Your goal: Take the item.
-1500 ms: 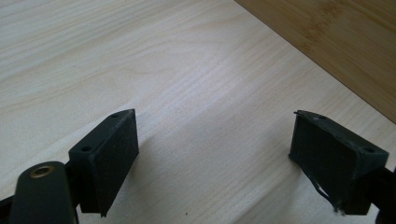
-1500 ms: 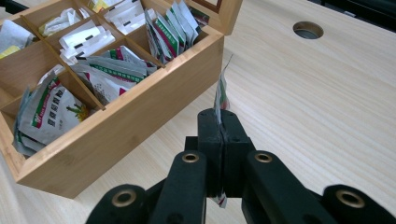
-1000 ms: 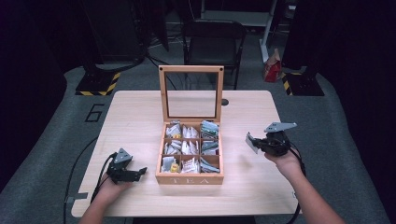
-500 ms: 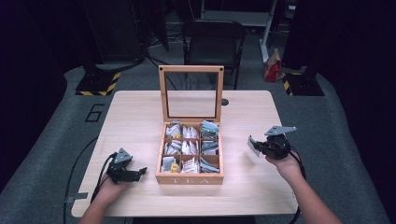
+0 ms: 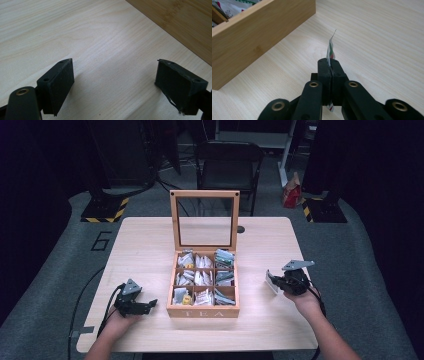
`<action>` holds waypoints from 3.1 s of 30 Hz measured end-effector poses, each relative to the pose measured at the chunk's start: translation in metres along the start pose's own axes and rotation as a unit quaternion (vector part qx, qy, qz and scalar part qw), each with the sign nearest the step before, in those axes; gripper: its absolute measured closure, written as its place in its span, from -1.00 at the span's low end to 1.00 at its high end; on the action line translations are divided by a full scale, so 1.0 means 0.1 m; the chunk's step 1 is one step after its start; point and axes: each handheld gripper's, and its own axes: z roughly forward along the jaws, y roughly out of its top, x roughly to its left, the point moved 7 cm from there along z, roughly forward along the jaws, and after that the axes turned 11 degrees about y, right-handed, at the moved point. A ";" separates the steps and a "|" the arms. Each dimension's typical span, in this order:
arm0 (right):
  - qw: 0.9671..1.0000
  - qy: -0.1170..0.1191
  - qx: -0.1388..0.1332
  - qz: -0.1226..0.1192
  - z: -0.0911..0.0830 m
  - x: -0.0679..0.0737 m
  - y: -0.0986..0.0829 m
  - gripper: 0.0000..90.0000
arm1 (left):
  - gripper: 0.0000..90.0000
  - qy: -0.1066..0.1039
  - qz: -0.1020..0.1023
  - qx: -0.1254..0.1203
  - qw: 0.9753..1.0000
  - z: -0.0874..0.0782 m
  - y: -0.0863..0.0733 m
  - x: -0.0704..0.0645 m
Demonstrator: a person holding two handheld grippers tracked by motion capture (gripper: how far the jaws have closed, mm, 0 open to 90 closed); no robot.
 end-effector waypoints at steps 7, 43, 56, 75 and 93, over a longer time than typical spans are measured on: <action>1.000 0.003 0.004 -0.002 0.05 0.02 -0.05 0.97 | -0.67 0.000 0.000 0.000 1.000 0.00 0.00 0.00; 0.999 0.032 0.026 0.002 0.37 0.29 -0.31 0.88 | -0.67 0.000 0.000 0.000 1.000 0.00 0.00 0.00; 0.998 0.045 0.037 -0.010 0.42 0.32 -0.34 0.64 | -0.67 0.001 0.002 0.000 1.000 0.00 0.00 0.00; 0.998 0.058 0.017 -0.004 0.35 0.38 -0.23 0.16 | -0.67 0.001 0.003 0.000 1.000 0.00 0.00 0.00; 0.997 0.076 -0.019 -0.006 0.24 0.56 -0.02 0.12 | -0.67 0.000 0.002 0.000 1.000 0.00 0.00 0.00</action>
